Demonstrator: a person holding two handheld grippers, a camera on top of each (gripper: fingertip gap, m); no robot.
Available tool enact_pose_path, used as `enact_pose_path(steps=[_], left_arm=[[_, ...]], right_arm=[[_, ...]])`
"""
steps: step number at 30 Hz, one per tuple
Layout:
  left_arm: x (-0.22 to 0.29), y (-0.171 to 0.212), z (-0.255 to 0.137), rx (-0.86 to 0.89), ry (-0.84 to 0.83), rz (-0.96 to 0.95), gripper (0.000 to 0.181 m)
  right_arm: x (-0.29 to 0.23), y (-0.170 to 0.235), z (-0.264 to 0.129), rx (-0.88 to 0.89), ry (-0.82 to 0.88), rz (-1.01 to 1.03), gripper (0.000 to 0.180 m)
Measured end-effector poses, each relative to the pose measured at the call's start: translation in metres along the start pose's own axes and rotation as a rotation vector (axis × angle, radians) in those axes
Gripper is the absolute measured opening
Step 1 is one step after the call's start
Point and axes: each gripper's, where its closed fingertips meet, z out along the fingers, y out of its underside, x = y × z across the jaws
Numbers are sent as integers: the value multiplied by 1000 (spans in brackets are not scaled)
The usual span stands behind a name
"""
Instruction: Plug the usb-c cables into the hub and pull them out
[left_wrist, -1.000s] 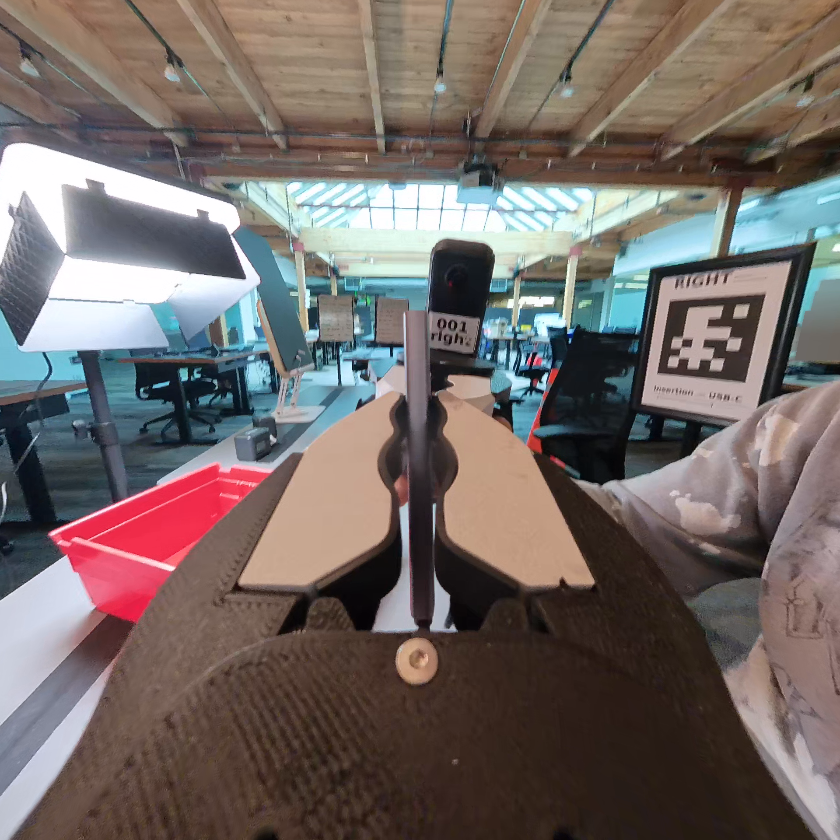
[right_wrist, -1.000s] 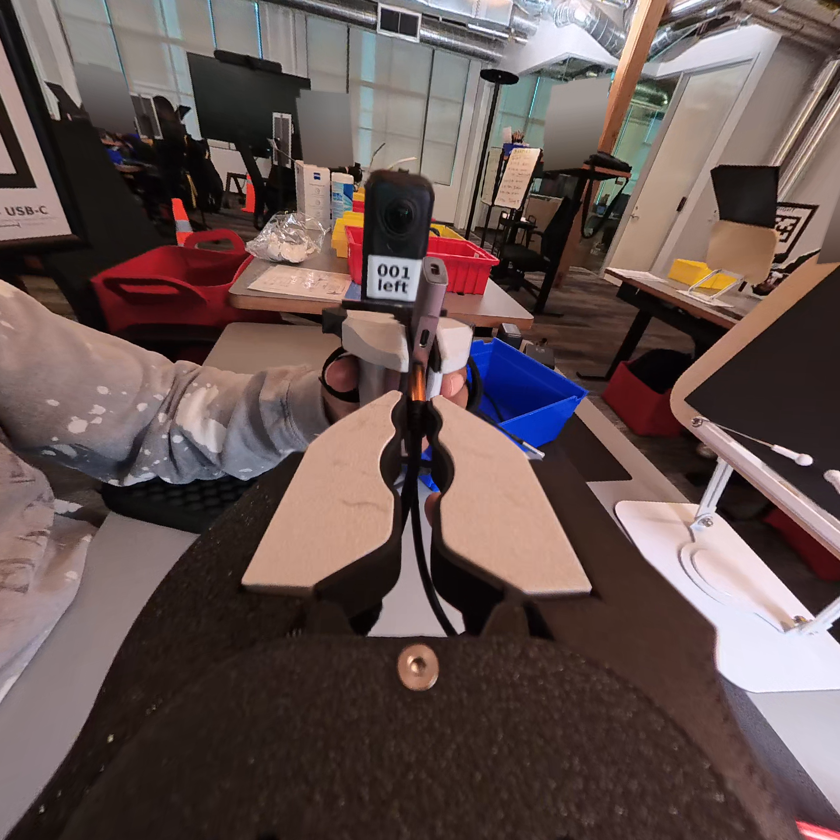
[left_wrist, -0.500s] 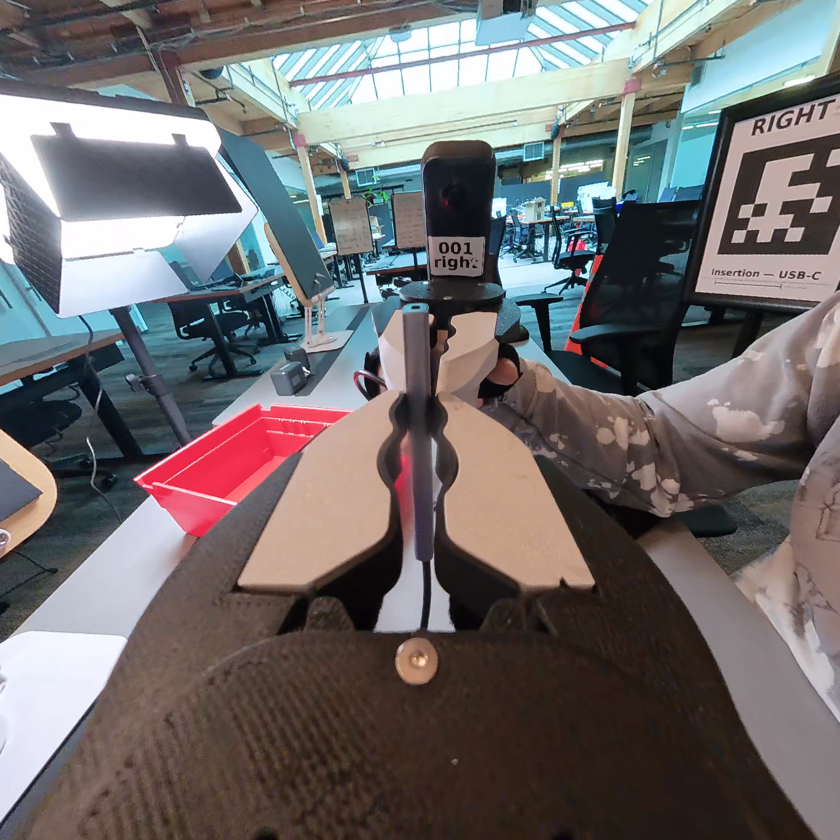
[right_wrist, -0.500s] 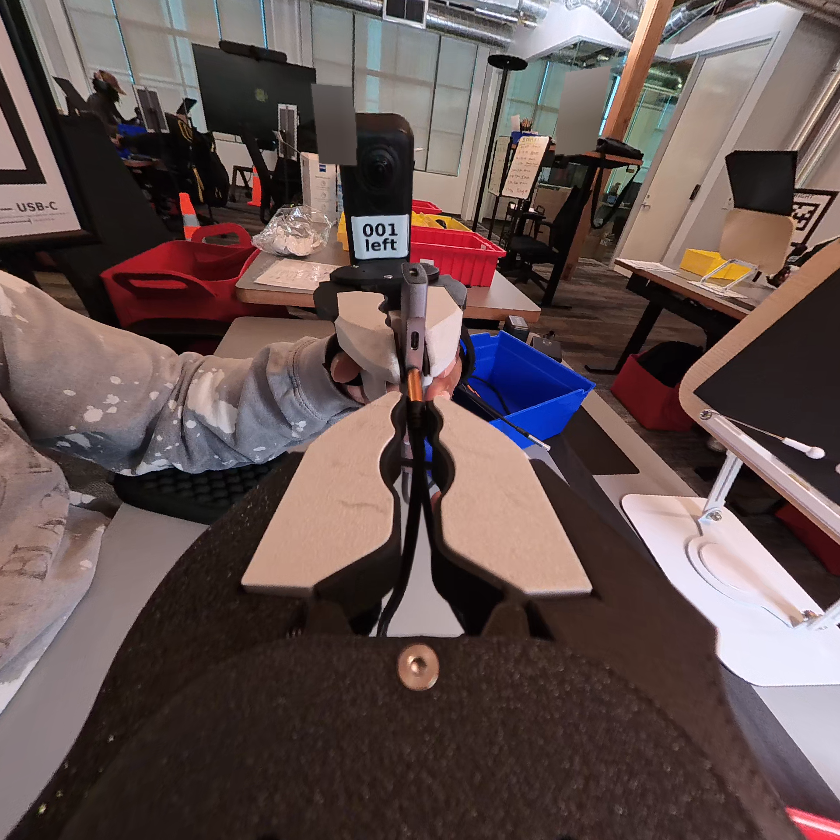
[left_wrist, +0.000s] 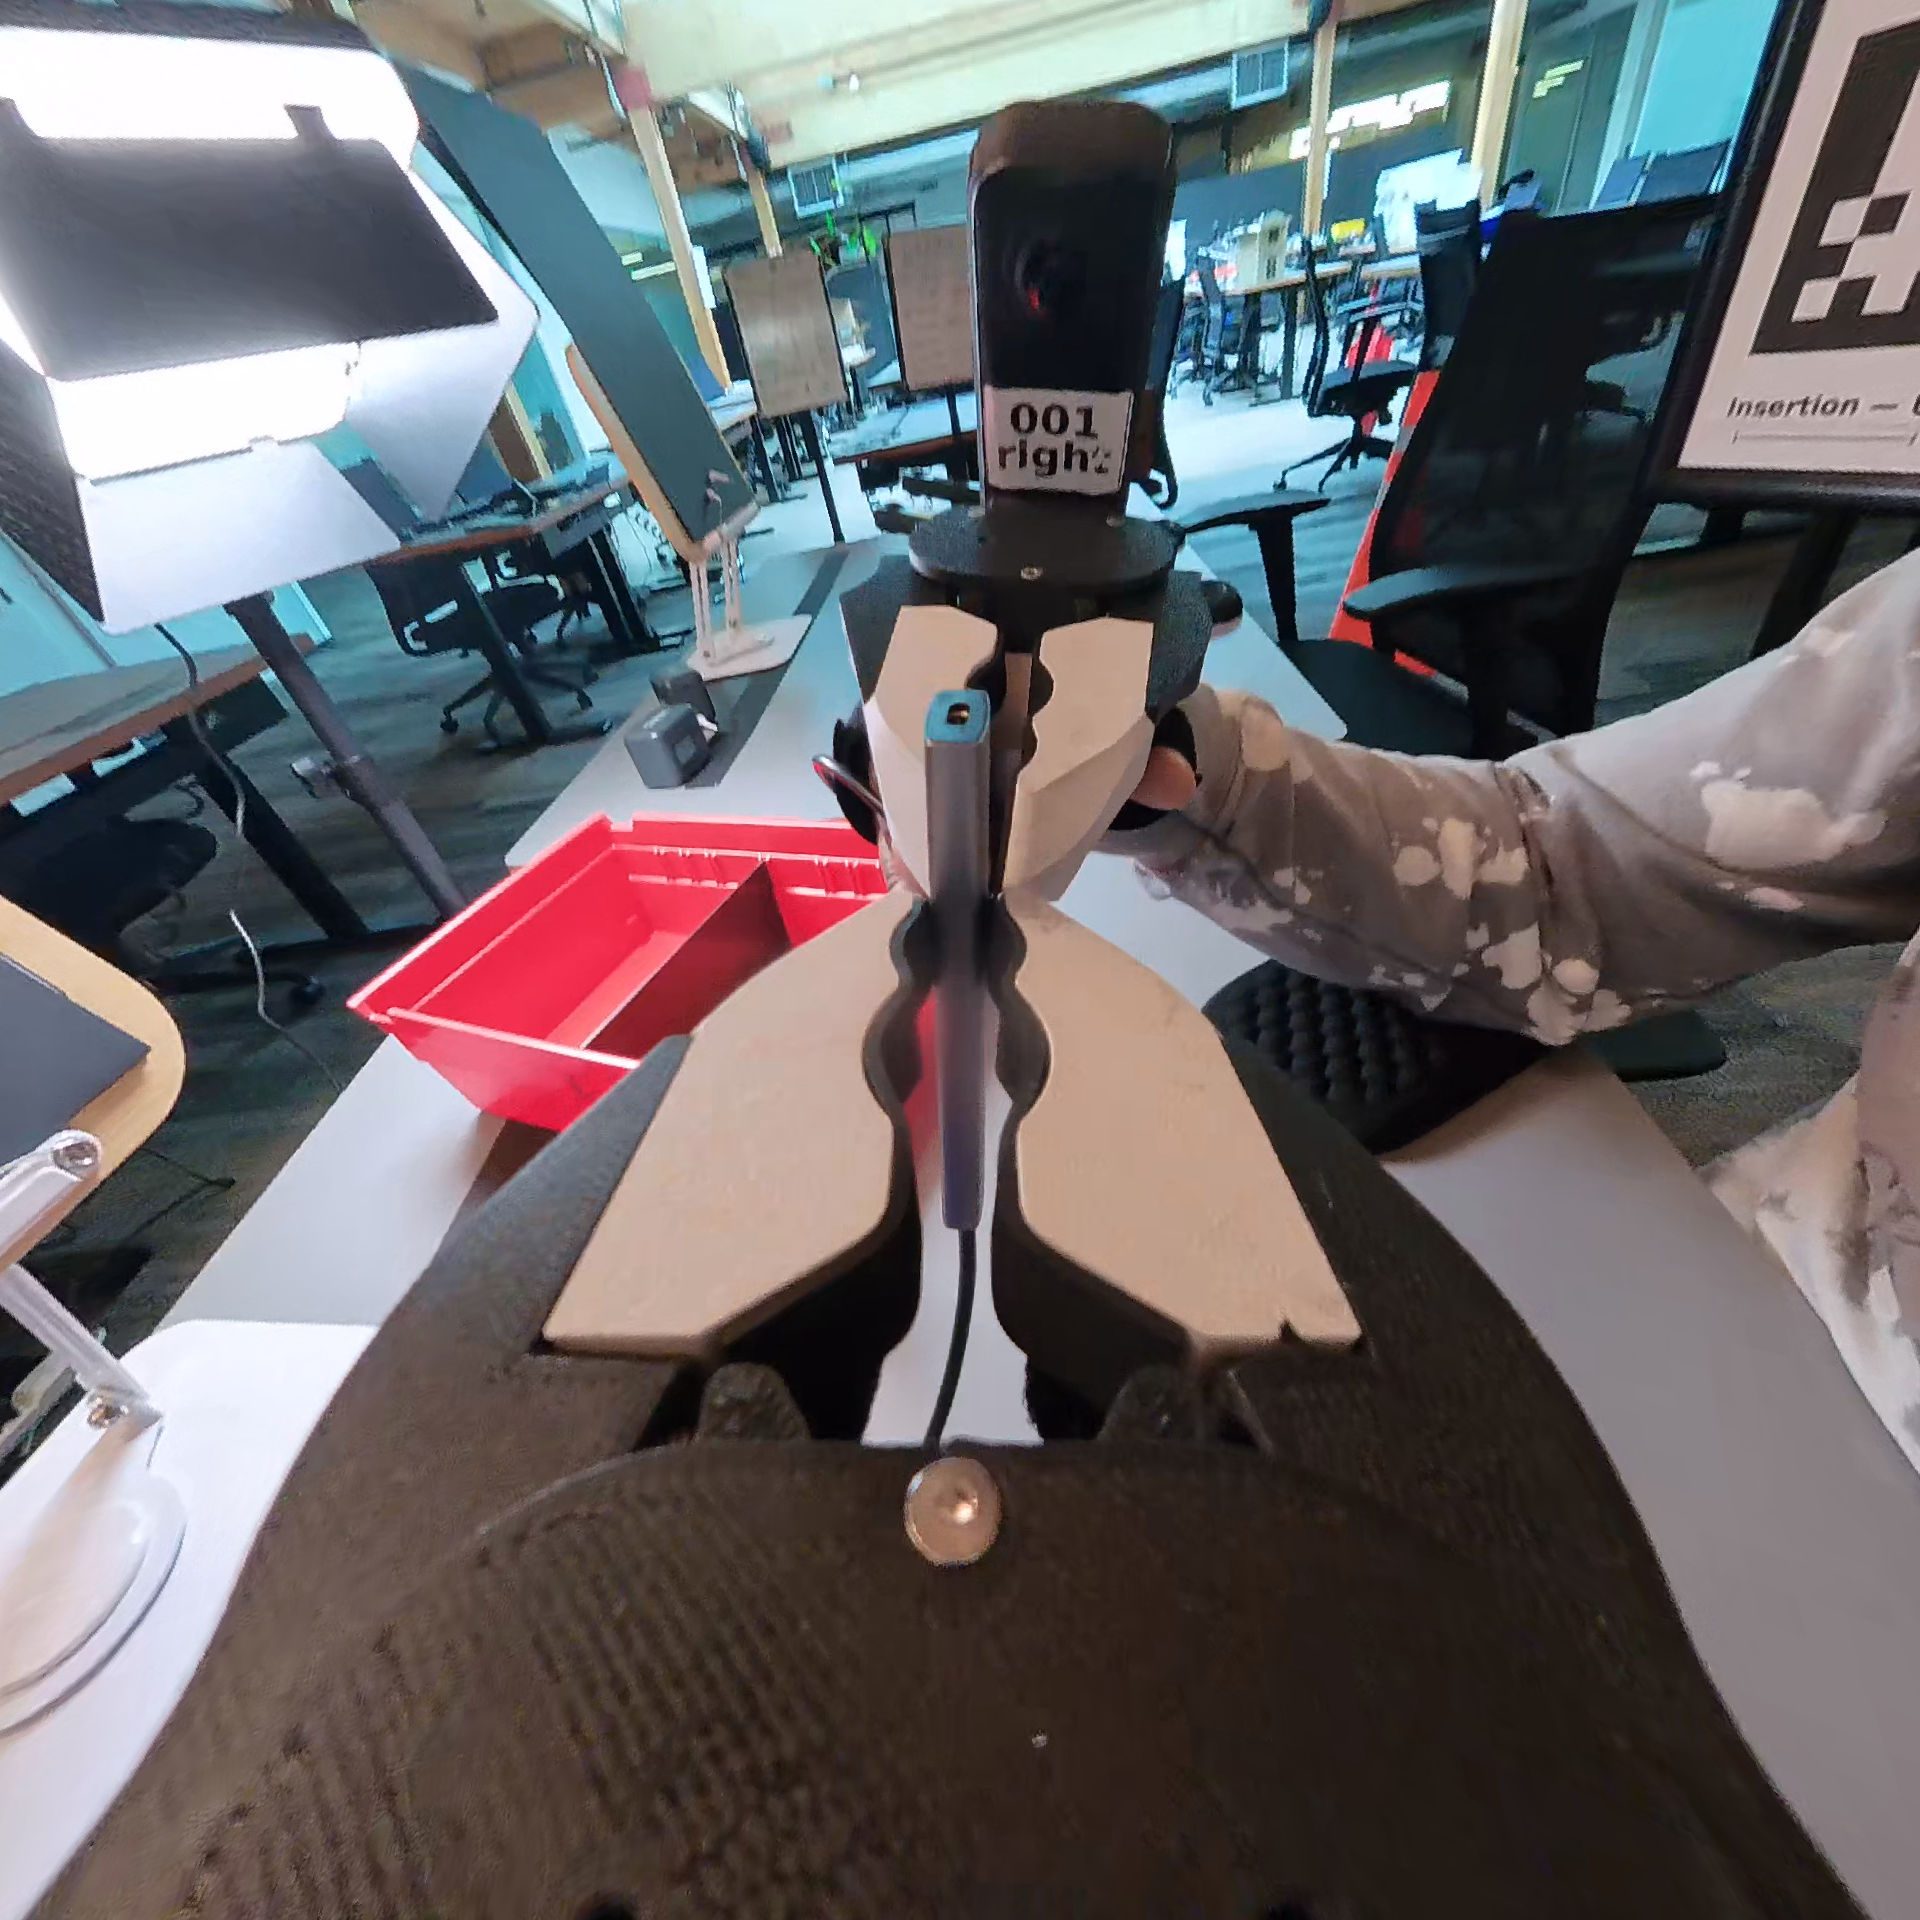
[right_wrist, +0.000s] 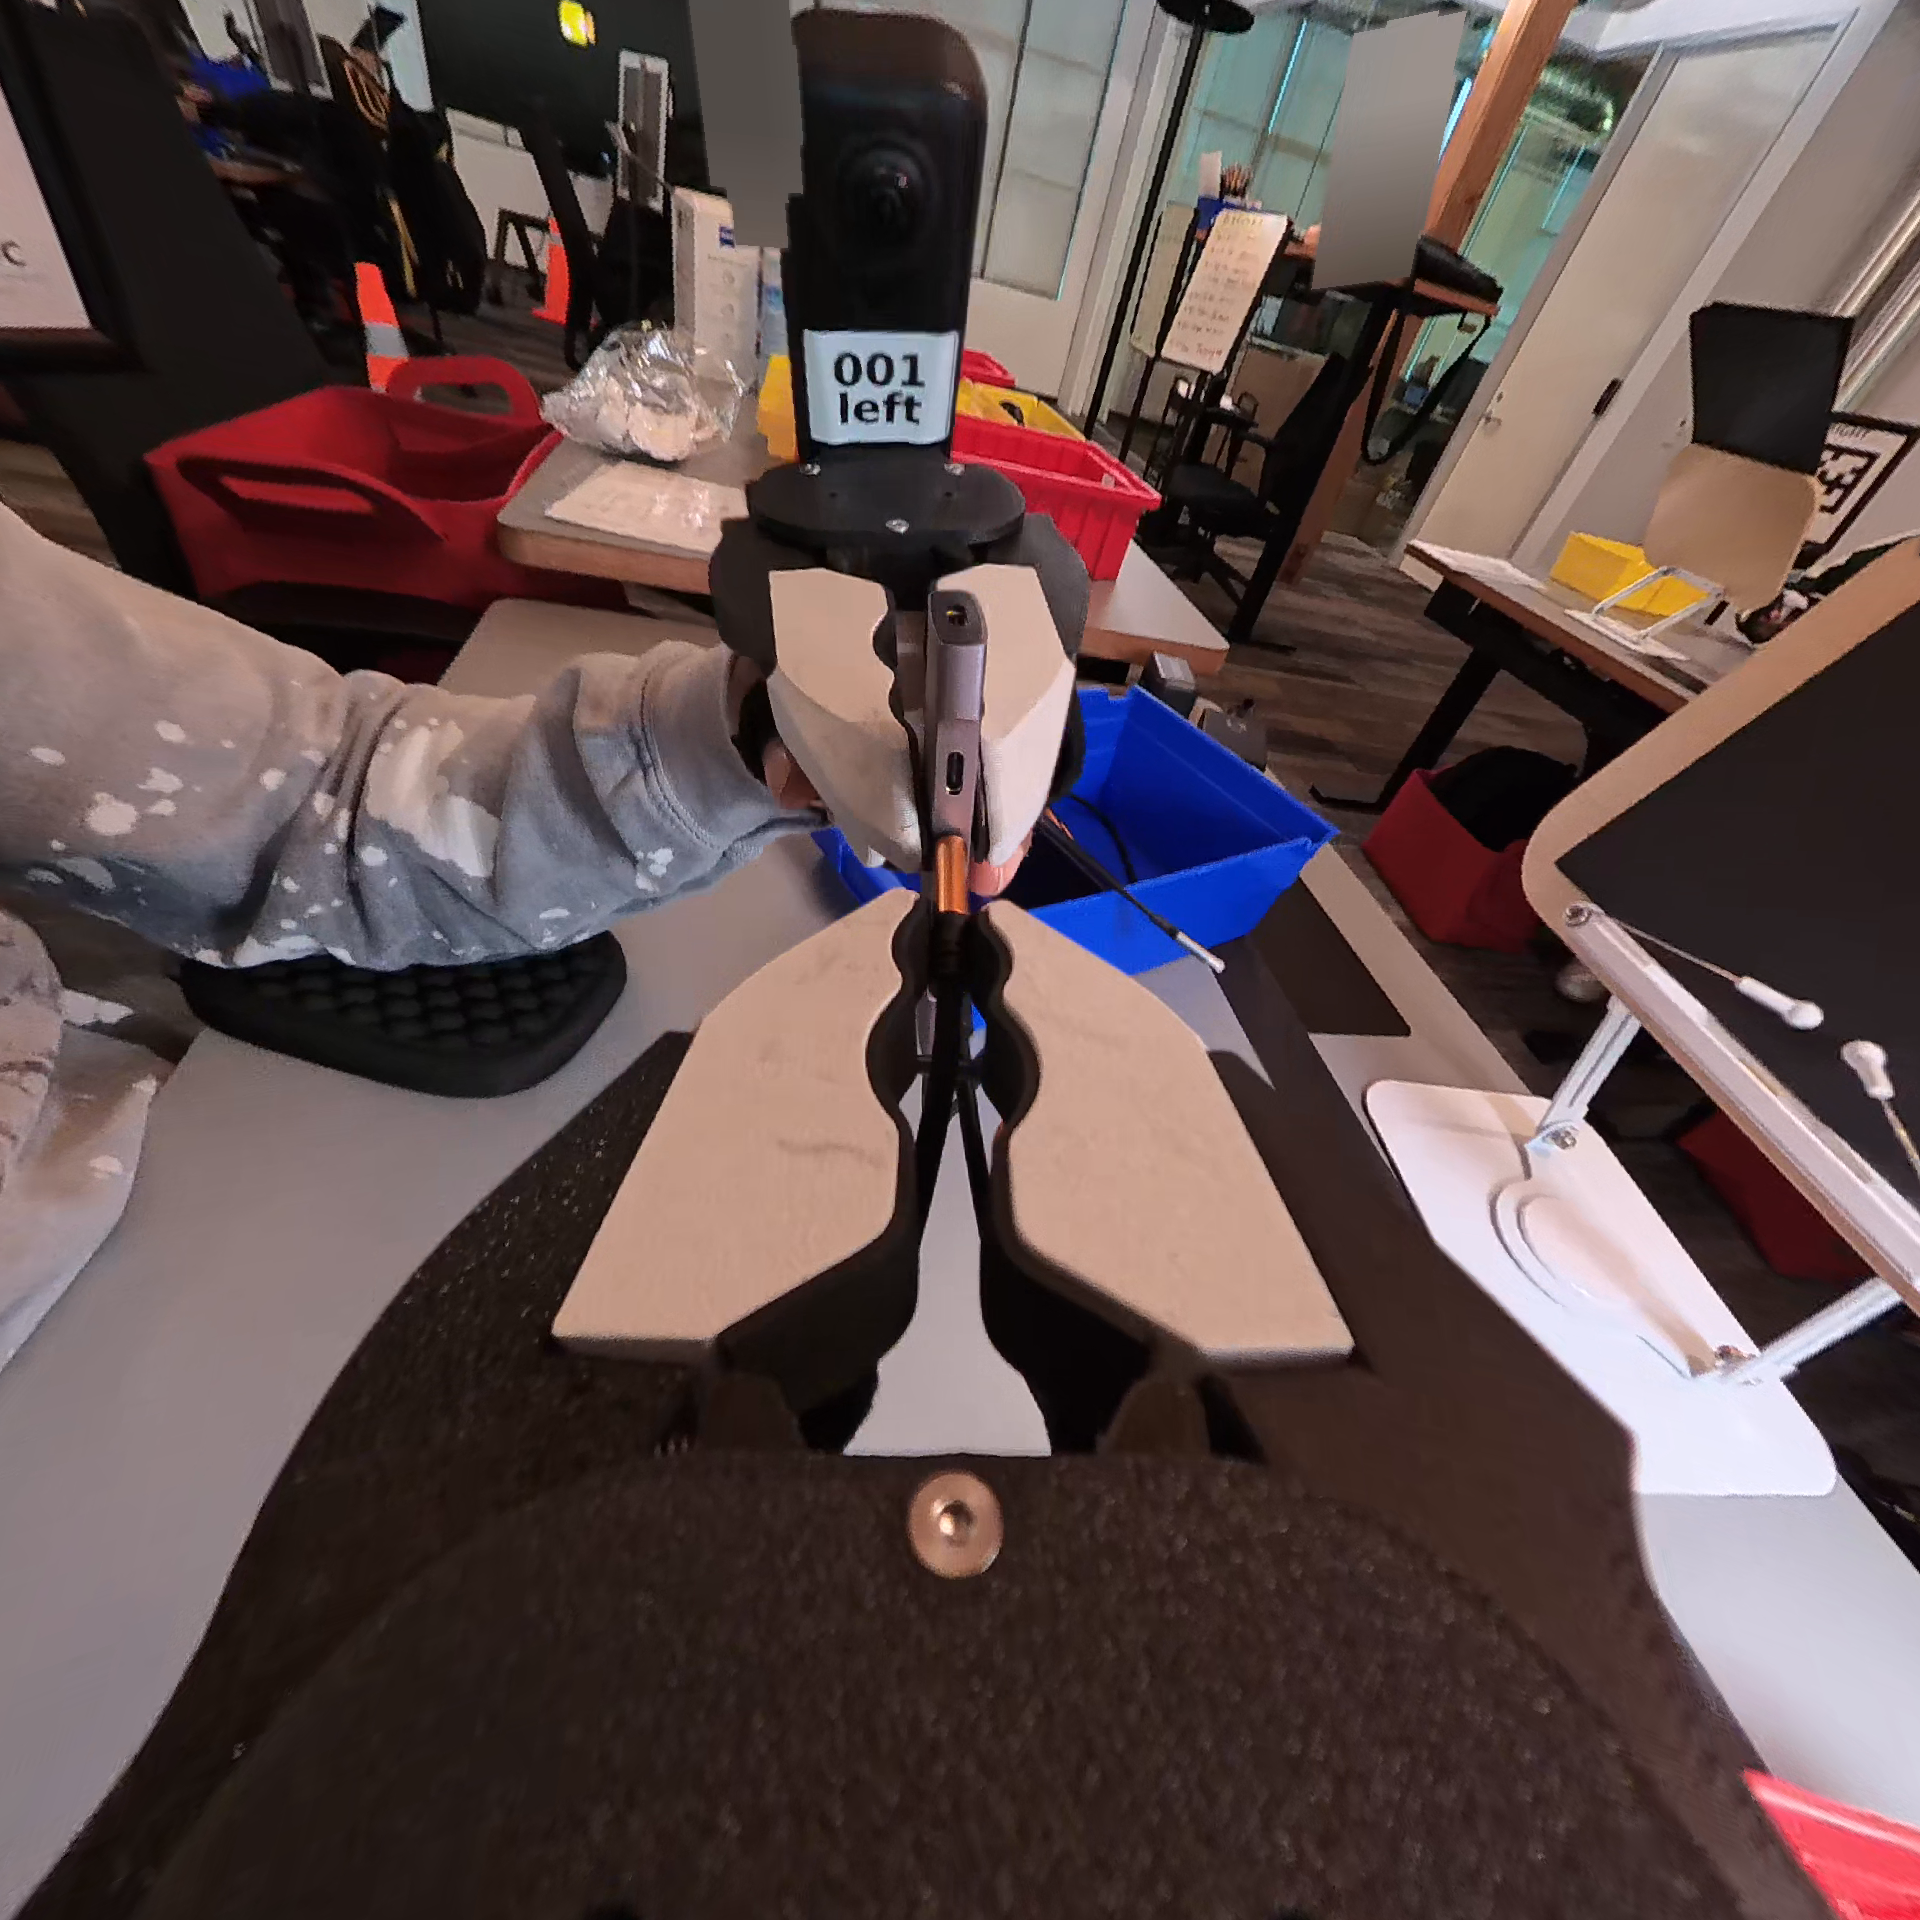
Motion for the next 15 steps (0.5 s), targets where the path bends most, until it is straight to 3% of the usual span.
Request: enact_pose_path(steps=[4, 6, 9, 12, 15], left_arm=[[-1, 14, 3, -73, 15, 4, 10], [-22, 16, -18, -85, -79, -13, 10], [-36, 12, -68, -71, -122, -30, 10], [-46, -1, -80, -37, -225, -16, 10], [-62, -4, -86, -4, -318, -70, 10]], right_arm=[[0, 12, -2, -48, -30, 0, 7], [12, 3, -35, 27, -3, 29, 7], [25, -10, -81, 88, 112, -18, 7], [33, -32, -94, 168, 192, -42, 7], [63, -35, -110, 211, 388, -67, 7]])
